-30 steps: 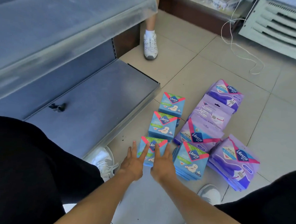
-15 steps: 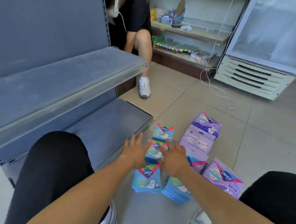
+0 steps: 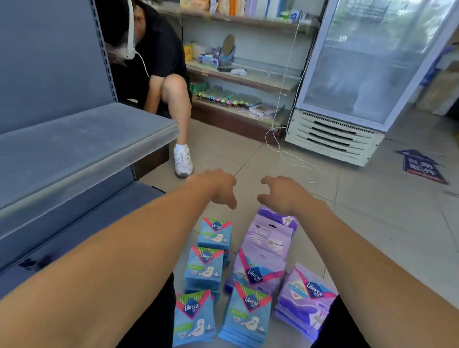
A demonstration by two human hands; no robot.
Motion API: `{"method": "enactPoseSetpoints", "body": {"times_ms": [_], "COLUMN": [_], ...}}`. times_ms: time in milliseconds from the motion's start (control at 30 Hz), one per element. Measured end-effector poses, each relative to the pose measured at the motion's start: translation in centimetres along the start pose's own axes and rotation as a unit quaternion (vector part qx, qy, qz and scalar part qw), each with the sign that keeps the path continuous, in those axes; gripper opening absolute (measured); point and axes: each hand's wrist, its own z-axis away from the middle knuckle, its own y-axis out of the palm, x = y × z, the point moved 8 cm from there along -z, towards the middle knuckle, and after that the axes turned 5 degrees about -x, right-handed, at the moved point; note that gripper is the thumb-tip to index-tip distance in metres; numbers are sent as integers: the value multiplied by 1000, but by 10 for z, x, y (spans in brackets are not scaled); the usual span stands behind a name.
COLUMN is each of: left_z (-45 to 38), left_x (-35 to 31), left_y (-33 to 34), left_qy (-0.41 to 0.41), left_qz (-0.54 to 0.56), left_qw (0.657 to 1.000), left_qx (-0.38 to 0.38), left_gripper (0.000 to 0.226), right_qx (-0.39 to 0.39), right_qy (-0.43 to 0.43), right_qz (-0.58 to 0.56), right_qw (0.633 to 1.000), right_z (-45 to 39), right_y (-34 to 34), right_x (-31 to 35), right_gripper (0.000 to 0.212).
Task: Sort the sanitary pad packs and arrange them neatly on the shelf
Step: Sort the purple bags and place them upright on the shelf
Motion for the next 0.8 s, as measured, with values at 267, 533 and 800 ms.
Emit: {"method": "enactPoseSetpoints", "body": {"times_ms": [267, 533, 800], "left_z": [-16, -16, -26], "left_x": [-36, -56, -124], "left_y": [12, 20, 55], "left_qy": [30, 47, 122], "left_qz": [-30, -19, -45], "left_qw": [999, 999, 989], "left_qx": [5, 16, 71], "left_gripper": [73, 72, 71], "right_qx": [18, 17, 38], "right_qy": [17, 53, 138], "right_qz": [-9, -24, -24], "right_qw": [1000, 998, 989], "right_z": [4, 24, 75], "right_y": [16, 13, 14], "right_x": [-26, -64, -140], "right_gripper": [60, 50, 56]}}
